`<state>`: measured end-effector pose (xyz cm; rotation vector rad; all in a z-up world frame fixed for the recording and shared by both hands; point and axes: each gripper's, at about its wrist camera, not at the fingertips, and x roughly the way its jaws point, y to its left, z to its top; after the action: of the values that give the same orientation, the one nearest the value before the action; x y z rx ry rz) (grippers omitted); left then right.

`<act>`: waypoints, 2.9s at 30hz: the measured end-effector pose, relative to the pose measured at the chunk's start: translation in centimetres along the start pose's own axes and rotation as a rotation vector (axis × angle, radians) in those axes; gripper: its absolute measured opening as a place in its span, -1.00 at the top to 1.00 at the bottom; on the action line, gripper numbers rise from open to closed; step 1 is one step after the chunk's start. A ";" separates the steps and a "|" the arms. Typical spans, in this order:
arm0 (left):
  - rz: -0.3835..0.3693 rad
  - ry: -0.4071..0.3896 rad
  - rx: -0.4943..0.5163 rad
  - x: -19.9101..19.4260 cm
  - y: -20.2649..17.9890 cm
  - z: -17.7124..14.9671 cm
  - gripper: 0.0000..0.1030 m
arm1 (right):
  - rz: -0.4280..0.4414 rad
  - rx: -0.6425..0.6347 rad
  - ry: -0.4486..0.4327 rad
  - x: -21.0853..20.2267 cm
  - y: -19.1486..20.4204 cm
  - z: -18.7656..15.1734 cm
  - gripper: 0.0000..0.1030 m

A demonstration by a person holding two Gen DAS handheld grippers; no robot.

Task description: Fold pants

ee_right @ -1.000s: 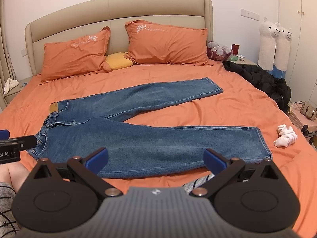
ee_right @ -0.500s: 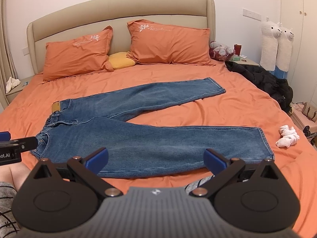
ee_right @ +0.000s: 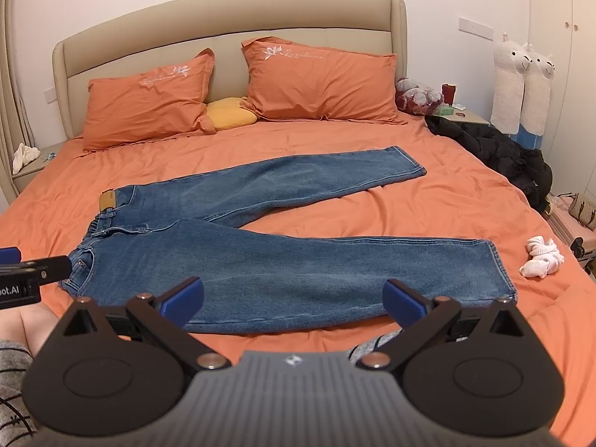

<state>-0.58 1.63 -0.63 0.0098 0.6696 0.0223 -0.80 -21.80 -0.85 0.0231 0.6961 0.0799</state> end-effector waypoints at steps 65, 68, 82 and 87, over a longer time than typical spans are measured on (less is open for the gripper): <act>-0.267 0.792 1.291 28.6 11.8 -7.6 -0.06 | 0.058 -0.729 0.581 27.9 -16.2 3.1 0.35; -0.256 0.801 1.287 29.1 11.9 -7.9 -0.09 | 0.056 -0.720 0.589 27.8 -16.8 3.1 0.35; -0.102 0.635 0.960 27.1 13.5 -2.3 0.57 | 0.058 -0.861 0.735 27.1 -19.9 1.1 0.35; -0.044 0.540 0.805 26.2 12.6 0.0 0.59 | 0.039 -0.895 0.784 28.3 -20.9 -1.6 0.35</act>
<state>19.72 14.89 -16.68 0.7873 1.1812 -0.2979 21.13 -40.33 -21.17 -0.8942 1.3878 0.4478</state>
